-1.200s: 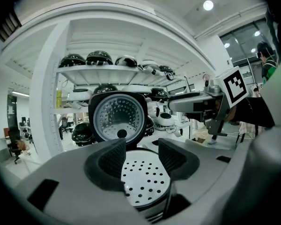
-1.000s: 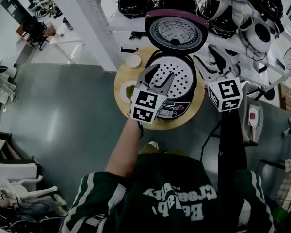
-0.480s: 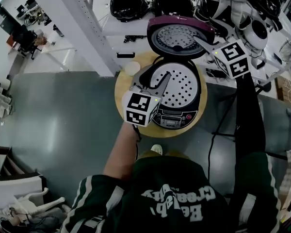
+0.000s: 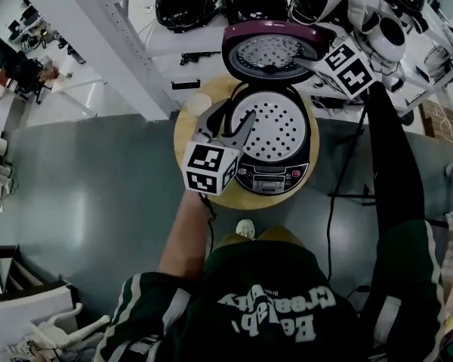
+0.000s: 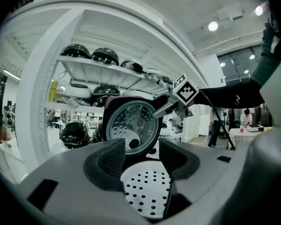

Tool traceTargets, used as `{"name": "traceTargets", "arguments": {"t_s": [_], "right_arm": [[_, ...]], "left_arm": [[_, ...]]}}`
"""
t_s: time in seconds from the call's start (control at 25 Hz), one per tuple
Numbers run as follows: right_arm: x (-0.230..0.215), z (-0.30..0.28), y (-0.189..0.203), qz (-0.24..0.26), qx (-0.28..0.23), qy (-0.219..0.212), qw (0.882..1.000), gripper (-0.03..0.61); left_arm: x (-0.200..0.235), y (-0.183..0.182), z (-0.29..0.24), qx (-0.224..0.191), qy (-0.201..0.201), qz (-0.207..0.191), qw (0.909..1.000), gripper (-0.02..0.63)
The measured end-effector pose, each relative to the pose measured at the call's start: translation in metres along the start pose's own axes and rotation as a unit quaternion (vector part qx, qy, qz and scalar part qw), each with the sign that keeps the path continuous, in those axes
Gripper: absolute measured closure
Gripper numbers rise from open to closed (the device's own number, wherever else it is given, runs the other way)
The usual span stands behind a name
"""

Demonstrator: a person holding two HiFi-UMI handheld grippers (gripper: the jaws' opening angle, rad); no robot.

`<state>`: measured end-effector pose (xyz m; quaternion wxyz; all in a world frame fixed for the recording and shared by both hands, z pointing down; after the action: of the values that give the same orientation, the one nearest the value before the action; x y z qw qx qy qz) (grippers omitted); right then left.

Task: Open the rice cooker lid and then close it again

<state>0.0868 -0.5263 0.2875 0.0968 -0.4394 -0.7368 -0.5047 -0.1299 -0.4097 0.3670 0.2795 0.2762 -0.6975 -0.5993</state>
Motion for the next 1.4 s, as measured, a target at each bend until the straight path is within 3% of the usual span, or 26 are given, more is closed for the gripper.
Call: {"name": "traceTargets", "arguments": {"t_s": [0.24,0.48,0.76,1.4], "right_arm": [[0.023,0.021,0.007,0.029,0.008,-0.008,1.000,0.153],[0.050,0.047,0.011,0.018,-0.011,-0.023,1.000,0.158],[0.091,0.076,0.024,0.015,-0.029,-0.039,0.999,0.169],[0.180,0.101,0.077,0.019,-0.016,-0.153,0.988,0.184]], "left_arm": [[-0.003,0.009,0.008,0.006,0.007,0.001,1.0000,0.379],[-0.001,0.014,0.024,0.008,-0.009,0.006,0.9999,0.376],[-0.031,0.013,0.037,0.011,-0.013,-0.008,0.9998,0.376],[-0.106,0.039,0.071,0.017,-0.053,-0.008,0.9984,0.374]]}}
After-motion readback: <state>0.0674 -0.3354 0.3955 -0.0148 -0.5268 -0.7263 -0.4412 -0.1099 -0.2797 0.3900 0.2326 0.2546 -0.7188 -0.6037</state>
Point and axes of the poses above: the fingertips, and each gripper's own axes: z backward along the fingers, x to its left, y out of its underside, the point moved 6 cm from there along z, backward along the fingers, and after that the axes turned 4 degrees about y, right-handed, at the moved point
